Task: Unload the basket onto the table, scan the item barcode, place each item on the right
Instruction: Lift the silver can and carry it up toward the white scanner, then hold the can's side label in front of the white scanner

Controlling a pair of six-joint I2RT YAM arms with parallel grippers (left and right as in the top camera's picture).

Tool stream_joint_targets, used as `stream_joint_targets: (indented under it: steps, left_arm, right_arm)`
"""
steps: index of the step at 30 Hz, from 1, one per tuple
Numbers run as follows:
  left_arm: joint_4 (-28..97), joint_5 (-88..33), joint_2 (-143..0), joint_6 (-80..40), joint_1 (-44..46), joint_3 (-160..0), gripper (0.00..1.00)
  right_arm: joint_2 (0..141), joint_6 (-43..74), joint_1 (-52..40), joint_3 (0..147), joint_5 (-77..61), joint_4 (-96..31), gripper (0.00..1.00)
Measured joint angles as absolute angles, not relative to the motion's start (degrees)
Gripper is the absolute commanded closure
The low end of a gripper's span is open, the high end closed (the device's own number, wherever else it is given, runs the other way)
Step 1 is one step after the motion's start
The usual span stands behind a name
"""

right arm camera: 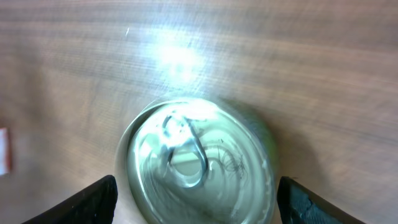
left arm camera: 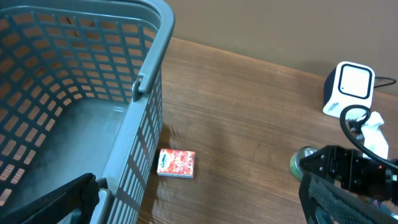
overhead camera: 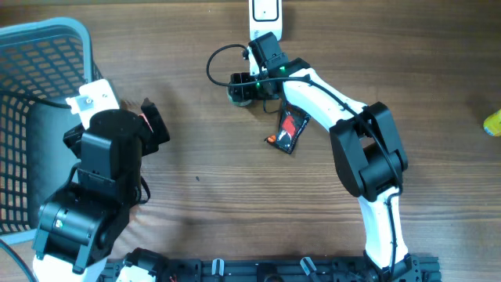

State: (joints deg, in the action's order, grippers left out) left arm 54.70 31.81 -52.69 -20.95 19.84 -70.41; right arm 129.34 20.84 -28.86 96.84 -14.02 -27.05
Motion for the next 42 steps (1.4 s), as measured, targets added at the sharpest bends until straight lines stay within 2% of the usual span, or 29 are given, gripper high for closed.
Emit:
stream_joint_targets:
  steps: [4,7,12,16,27,33,42]
  left_arm:
    - [54.7,31.81,-52.6,-20.95,19.84,-70.41,0.0]
    - [54.7,31.81,-52.6,-20.95,19.84,-70.41,0.0]
    - [54.7,31.81,-52.6,-20.95,19.84,-70.41,0.0]
    - [54.7,31.81,-52.6,-20.95,19.84,-70.41,0.0]
    - [54.72,31.81,-52.6,-20.95,19.84,-70.41,0.0]
    - [54.72,31.81,-52.6,-20.95,19.84,-70.41,0.0]
    - [54.72,31.81,-52.6,-20.95,19.84,-70.41,0.0]
  right_arm:
    - [129.34,17.78,-28.86,96.84,-8.67,-24.69,0.16]
    - [129.34,16.43,-28.82,96.84,-6.72,-24.43,0.0]
    - [129.34,13.67,-28.82,96.84,-6.42,-25.45,0.0]
    - [129.34,3.7,-29.26,96.84,-8.54,-28.62,0.0]
    - [129.34,-13.87,-30.61,101.06,-9.61,-37.45,0.0]
    - [129.34,-17.28,-30.61,106.0,-10.24,-41.36,0.0]
    - [129.34,-25.96,-30.72,112.22,-19.46,-51.59,0.0]
